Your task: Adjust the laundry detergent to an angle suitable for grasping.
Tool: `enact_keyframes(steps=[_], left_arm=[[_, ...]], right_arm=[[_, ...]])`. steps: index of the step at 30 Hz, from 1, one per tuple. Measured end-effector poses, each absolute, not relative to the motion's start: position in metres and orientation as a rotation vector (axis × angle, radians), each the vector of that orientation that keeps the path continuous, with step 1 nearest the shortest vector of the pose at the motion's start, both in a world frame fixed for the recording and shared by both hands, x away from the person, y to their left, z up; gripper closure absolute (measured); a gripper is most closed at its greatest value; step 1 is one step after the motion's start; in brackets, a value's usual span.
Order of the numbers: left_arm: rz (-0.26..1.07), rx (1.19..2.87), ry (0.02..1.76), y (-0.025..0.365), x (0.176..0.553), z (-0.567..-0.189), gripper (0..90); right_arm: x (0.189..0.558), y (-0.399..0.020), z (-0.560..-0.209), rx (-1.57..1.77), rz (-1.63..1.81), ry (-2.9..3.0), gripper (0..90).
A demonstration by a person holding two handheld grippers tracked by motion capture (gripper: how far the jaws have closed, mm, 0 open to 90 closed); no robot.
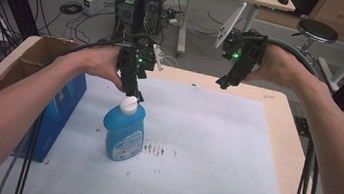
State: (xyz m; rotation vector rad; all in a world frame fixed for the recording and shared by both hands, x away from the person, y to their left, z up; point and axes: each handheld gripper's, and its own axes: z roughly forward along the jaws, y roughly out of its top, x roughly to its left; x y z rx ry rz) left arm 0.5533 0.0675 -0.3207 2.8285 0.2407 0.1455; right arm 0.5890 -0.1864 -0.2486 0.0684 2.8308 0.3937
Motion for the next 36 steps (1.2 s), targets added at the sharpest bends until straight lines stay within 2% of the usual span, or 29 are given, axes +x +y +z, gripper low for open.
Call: enact_keyframes(steps=[36], left_arm=[[0.198,2.829,0.299,0.071,0.541,-0.308,17.7]], right_arm=[[0.576,-0.193,-0.238,0.064,0.346,2.805,12.0]])
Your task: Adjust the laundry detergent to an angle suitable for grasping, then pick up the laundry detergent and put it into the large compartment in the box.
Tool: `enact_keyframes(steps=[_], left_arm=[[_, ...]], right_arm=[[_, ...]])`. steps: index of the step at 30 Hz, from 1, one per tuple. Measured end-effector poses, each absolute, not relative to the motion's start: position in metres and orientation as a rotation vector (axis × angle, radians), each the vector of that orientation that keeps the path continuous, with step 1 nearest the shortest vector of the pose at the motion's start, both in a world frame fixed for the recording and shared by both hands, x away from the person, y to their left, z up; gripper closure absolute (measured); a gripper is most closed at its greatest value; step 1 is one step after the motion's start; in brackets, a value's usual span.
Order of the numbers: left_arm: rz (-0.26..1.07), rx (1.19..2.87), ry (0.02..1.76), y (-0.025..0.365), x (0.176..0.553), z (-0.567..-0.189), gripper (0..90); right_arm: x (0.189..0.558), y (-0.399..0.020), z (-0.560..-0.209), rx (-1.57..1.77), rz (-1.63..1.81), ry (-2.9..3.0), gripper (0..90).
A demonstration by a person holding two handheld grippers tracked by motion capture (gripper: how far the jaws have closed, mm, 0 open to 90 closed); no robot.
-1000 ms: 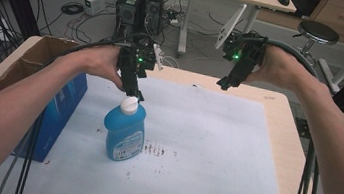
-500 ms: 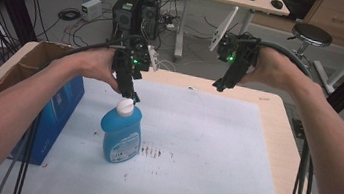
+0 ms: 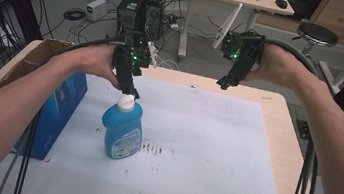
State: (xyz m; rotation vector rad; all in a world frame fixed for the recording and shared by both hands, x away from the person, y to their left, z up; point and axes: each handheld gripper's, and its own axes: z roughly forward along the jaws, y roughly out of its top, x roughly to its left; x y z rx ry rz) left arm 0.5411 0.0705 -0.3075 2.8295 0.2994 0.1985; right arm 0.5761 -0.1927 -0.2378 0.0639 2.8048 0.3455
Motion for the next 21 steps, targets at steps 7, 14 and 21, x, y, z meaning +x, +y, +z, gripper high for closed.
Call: enact_keyframes(steps=[7,14,21], left_arm=[[0.198,2.829,0.306,0.074,0.540,-0.309,17.8],[0.207,2.814,0.341,0.085,0.540,-0.305,17.8],[0.239,2.825,0.370,0.098,0.531,-0.292,17.8]], right_arm=[[0.575,-0.194,-0.238,0.071,0.346,2.802,12.0],[0.573,-0.195,-0.237,0.074,0.335,2.802,12.0],[0.568,-0.194,-0.236,0.061,0.301,2.806,12.0]])
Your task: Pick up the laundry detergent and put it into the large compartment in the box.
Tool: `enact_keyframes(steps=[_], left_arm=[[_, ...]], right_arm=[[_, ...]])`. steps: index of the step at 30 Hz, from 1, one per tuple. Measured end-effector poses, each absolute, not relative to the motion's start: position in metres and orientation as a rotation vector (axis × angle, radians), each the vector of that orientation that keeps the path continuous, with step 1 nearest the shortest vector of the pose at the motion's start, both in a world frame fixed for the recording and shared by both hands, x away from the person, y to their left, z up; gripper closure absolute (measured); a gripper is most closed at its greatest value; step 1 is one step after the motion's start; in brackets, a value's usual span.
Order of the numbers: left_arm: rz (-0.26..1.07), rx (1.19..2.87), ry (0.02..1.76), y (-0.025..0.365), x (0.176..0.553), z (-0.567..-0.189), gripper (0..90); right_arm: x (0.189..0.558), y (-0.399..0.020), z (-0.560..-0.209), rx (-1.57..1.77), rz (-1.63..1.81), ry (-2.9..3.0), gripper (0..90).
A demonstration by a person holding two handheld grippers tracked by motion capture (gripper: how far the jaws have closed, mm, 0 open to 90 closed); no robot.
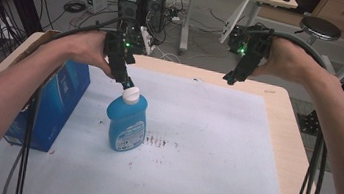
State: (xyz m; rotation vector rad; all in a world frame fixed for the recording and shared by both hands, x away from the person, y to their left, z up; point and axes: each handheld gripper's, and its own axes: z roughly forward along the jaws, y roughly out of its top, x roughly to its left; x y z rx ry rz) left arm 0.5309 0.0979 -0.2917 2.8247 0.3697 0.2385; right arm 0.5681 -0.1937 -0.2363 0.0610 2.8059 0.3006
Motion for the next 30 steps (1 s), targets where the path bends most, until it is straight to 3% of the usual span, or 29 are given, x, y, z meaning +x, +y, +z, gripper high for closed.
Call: enact_keyframes(steps=[13,30], left_arm=[[0.287,2.801,0.521,0.127,0.491,-0.259,17.7],[0.227,2.696,0.612,0.123,0.434,-0.245,17.8]], right_arm=[[0.562,-0.194,-0.231,0.060,0.305,2.796,12.0],[0.562,-0.196,-0.234,0.072,0.303,2.801,12.0]])
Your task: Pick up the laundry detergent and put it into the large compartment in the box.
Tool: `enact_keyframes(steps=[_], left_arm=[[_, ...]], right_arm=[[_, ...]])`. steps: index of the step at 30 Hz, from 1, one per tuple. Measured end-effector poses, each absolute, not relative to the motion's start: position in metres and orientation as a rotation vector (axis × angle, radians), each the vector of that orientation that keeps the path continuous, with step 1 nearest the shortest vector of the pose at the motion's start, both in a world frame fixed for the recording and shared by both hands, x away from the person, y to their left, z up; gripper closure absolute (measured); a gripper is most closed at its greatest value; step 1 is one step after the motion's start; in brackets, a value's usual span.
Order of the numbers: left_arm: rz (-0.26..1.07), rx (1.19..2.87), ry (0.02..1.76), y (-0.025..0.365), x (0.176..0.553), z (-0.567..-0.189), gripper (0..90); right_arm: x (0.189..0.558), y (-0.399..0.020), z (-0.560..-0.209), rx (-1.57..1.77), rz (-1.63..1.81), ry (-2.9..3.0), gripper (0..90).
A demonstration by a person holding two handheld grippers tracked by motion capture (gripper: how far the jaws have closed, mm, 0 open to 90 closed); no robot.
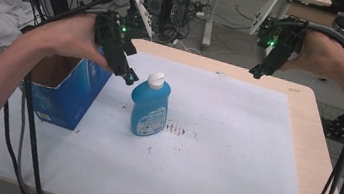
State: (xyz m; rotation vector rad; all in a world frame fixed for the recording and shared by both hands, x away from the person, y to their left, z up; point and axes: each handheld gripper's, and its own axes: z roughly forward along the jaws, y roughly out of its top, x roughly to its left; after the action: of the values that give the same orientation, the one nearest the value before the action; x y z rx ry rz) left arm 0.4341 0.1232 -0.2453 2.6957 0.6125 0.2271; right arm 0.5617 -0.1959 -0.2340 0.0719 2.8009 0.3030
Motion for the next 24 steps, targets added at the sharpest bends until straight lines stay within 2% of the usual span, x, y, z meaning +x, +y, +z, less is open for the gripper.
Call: enact_keyframes(steps=[13,24], left_arm=[[0.212,2.615,0.790,0.111,0.405,-0.250,17.7],[0.238,2.586,0.874,0.089,0.400,-0.271,17.5]], right_arm=[[0.562,-0.198,-0.235,0.076,0.287,2.803,12.0],[0.561,-0.193,-0.237,0.063,0.270,2.804,12.0]])
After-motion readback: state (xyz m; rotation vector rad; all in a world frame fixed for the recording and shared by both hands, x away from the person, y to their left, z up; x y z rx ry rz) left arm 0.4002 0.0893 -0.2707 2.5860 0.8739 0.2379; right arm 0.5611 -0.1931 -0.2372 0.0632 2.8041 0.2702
